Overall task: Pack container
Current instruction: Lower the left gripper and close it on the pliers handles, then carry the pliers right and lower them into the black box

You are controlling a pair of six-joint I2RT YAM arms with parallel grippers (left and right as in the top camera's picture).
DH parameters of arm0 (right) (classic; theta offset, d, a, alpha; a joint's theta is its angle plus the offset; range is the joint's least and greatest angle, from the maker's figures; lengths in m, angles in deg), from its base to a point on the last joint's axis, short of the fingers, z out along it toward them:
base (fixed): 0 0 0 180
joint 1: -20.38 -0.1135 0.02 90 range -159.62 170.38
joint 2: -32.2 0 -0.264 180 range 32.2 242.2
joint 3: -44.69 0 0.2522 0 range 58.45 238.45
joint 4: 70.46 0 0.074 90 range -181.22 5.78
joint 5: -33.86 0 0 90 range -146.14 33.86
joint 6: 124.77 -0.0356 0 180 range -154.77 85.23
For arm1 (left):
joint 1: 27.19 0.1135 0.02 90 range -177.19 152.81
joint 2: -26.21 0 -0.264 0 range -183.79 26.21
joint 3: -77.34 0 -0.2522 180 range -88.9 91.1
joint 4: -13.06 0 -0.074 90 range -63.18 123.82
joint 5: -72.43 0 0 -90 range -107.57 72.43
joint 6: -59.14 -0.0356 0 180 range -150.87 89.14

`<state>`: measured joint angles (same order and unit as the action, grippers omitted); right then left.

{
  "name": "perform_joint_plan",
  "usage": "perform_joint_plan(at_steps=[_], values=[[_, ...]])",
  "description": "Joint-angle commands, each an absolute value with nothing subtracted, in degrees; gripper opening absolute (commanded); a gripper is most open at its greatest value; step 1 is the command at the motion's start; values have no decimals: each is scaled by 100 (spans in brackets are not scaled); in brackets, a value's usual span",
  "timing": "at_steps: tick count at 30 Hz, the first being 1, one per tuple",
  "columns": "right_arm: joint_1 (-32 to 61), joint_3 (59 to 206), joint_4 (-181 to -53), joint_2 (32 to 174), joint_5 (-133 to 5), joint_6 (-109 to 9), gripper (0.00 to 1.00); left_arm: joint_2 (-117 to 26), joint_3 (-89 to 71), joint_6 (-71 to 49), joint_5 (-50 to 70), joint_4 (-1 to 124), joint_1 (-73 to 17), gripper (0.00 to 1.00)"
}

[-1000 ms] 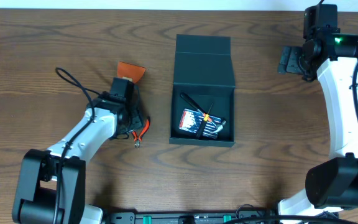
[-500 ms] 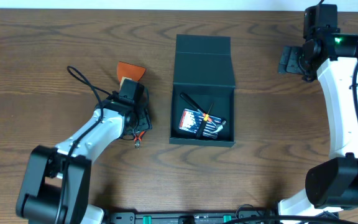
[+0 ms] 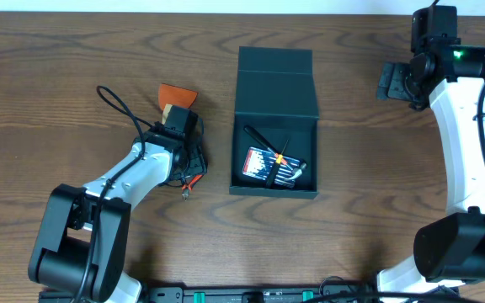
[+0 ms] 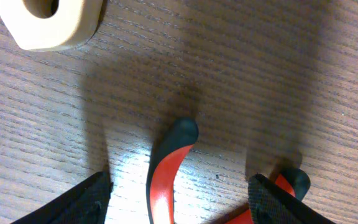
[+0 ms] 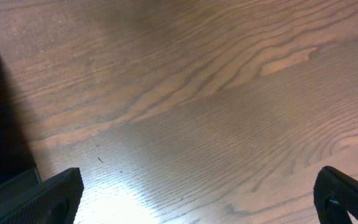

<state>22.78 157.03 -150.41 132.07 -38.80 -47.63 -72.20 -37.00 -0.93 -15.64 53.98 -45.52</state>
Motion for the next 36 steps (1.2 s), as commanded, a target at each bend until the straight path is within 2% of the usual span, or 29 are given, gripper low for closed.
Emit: perform_joint_plan(at_steps=[1, 3, 8, 9, 10, 11, 24, 36], values=[[2286, 15817, -15044, 13185, -3858, -4844, 99, -7472, -3833, -122, -1540, 5407, -4543, 70], [2286, 15817, -15044, 13185, -3858, -4844, 99, -7472, -3833, -124, -1540, 5413, -4543, 62], [2286, 15817, -15044, 13185, -3858, -4844, 99, -7472, -3833, -124, -1538, 5413, -4543, 22], [2286, 15817, -15044, 13185, -3858, -4844, 99, -7472, -3833, -124, -1540, 5413, -4543, 19], [2286, 15817, -15044, 13185, -3858, -4844, 99, -7472, -3833, -122, -1540, 5413, -4543, 10], [2289, 15817, -15044, 13183, -3858, -4844, 99, -7472, -3833, -124, -1540, 5413, -4543, 6], [2286, 15817, -15044, 13185, -3858, -4844, 99, -7323, -3809, -548, -1535, 5413, -4543, 6], [2286, 15817, -15044, 13185, -3858, -4844, 99, -6289, -3453, -948, -1542, 5437, -4543, 6]])
